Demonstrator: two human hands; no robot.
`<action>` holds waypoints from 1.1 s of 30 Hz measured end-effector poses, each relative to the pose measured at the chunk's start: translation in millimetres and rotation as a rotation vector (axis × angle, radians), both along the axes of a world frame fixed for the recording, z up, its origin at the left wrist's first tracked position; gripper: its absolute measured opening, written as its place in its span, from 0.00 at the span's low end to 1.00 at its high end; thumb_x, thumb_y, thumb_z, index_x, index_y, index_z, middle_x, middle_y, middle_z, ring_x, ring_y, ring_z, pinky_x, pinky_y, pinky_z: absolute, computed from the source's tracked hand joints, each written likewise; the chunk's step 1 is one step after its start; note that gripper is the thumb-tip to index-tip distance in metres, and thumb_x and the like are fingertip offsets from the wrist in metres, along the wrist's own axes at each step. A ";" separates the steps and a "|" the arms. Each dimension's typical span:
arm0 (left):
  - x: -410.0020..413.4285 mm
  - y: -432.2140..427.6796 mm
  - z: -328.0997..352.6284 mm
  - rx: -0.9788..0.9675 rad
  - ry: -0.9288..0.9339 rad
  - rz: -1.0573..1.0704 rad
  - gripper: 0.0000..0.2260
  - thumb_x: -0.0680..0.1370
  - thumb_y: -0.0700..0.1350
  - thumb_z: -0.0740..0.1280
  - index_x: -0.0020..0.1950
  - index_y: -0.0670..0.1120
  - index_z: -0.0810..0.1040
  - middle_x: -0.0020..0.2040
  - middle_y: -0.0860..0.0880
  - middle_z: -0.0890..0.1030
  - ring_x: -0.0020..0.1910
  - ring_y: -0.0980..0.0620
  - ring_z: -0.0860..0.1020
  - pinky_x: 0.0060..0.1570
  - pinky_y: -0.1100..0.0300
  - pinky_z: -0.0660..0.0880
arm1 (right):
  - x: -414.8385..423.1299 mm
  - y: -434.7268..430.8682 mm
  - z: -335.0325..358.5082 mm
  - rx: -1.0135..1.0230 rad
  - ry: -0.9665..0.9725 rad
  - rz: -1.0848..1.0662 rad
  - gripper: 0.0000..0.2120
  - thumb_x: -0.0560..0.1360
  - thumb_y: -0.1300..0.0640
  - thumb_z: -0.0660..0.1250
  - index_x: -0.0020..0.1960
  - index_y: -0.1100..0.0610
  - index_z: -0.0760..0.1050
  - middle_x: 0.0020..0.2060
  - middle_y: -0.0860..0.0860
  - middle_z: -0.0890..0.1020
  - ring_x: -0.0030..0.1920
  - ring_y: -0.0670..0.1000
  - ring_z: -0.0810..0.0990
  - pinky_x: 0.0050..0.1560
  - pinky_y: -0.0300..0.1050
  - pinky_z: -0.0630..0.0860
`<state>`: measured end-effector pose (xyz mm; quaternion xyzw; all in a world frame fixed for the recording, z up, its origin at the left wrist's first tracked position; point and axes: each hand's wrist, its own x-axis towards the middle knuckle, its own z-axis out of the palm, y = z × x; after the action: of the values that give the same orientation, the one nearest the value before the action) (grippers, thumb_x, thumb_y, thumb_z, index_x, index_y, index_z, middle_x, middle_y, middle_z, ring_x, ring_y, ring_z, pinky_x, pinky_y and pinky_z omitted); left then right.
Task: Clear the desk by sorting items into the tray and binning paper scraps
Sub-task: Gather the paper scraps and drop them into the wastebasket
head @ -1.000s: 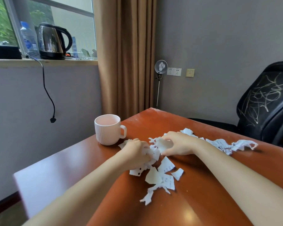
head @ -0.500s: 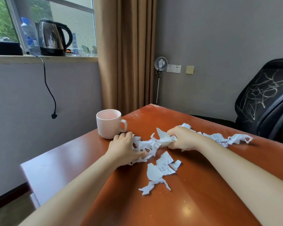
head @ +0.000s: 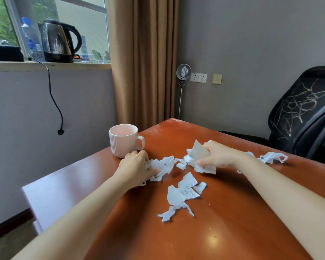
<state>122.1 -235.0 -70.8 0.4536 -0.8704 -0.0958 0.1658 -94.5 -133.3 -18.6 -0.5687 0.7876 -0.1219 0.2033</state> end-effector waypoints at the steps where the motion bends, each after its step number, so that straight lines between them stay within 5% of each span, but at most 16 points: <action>1: 1.3 0.3 0.1 0.007 0.006 -0.003 0.21 0.73 0.61 0.66 0.57 0.48 0.73 0.57 0.49 0.75 0.53 0.51 0.73 0.50 0.60 0.73 | -0.6 0.0 -1.1 0.012 -0.012 -0.010 0.09 0.77 0.53 0.65 0.55 0.54 0.71 0.47 0.52 0.74 0.44 0.48 0.73 0.40 0.37 0.70; 8: 15.4 4.3 4.6 0.168 0.104 -0.105 0.13 0.76 0.57 0.64 0.51 0.49 0.74 0.57 0.51 0.72 0.57 0.52 0.70 0.56 0.62 0.67 | -6.9 -0.2 -1.4 0.037 0.037 -0.026 0.27 0.75 0.49 0.67 0.70 0.55 0.63 0.57 0.50 0.73 0.56 0.49 0.73 0.48 0.40 0.71; 14: 27.6 4.1 21.1 0.327 0.023 -0.206 0.21 0.76 0.50 0.65 0.68 0.47 0.66 0.64 0.50 0.71 0.62 0.52 0.70 0.63 0.58 0.69 | -7.9 -6.3 2.4 0.062 0.152 0.016 0.41 0.71 0.49 0.72 0.75 0.46 0.51 0.74 0.50 0.59 0.70 0.54 0.65 0.62 0.48 0.71; 18: 35.5 -2.8 27.7 0.330 -0.211 -0.217 0.31 0.71 0.52 0.72 0.70 0.51 0.64 0.64 0.53 0.69 0.63 0.52 0.69 0.64 0.55 0.70 | -5.9 -13.7 9.0 0.134 0.155 0.094 0.36 0.73 0.48 0.69 0.75 0.45 0.54 0.76 0.49 0.58 0.74 0.55 0.61 0.69 0.51 0.66; 24: 34.1 -5.8 28.7 0.370 -0.247 -0.198 0.26 0.70 0.55 0.73 0.64 0.52 0.67 0.48 0.57 0.71 0.50 0.53 0.72 0.49 0.60 0.73 | -1.9 -21.7 9.8 0.261 0.248 0.165 0.34 0.75 0.56 0.68 0.75 0.46 0.55 0.76 0.49 0.58 0.74 0.55 0.59 0.68 0.49 0.67; 33: 34.0 -8.8 28.4 0.353 -0.317 -0.172 0.17 0.69 0.59 0.72 0.50 0.52 0.73 0.47 0.52 0.76 0.44 0.51 0.73 0.40 0.61 0.70 | -9.5 -28.7 13.5 0.278 0.081 0.132 0.28 0.76 0.57 0.67 0.72 0.47 0.63 0.70 0.53 0.68 0.64 0.55 0.73 0.59 0.48 0.77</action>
<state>156.1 -243.8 -42.4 0.4094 -0.8906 -0.1878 -0.0632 -104.1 -162.1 -5.1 -0.5900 0.7655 0.0247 0.2558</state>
